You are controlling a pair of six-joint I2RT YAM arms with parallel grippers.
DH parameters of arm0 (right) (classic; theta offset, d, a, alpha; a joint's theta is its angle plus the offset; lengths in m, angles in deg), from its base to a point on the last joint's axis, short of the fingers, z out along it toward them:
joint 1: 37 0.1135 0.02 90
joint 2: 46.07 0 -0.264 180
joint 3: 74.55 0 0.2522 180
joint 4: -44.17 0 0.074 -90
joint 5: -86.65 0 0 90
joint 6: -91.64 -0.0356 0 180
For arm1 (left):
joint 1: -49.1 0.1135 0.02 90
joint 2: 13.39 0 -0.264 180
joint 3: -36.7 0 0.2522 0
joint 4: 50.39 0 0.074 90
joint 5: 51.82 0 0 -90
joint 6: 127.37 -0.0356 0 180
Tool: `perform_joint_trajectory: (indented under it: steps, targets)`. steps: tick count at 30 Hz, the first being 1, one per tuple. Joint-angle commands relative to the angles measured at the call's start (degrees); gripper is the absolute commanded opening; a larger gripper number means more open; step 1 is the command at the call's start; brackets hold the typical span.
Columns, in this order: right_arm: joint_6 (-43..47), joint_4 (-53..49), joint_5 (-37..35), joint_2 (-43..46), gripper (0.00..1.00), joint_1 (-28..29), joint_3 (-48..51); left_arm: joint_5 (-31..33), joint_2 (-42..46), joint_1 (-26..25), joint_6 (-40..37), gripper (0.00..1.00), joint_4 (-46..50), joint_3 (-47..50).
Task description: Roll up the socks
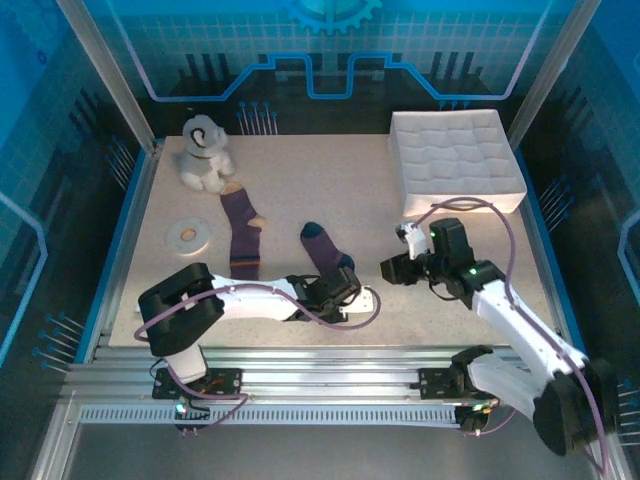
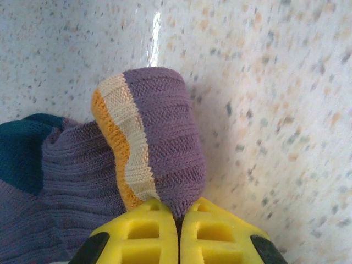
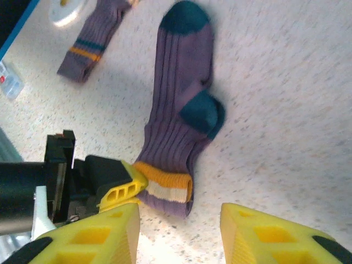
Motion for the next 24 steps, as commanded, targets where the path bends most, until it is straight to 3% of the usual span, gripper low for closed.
perform_joint_trajectory:
  steps: [1, 6, 15, 24]
  targets:
    - [3.9, 1.4, -3.9, 6.2, 0.45, -1.0, 2.8, -5.7, -2.3, -0.9, 8.5, 0.00, 4.2, -1.2]
    - [7.7, 1.3, -5.8, 13.2, 0.46, -1.1, 6.0, -10.7, -2.0, -0.8, 14.0, 0.00, 2.6, 0.6]
    - [8.7, 5.3, -5.6, 21.5, 0.47, -0.1, 12.3, -27.1, 1.8, 4.6, 20.5, 0.00, -0.4, 7.2]
    - [13.1, 9.9, -11.2, 18.4, 0.46, 11.4, 14.2, -39.8, -0.4, 11.7, 21.5, 0.00, 4.9, 4.8]
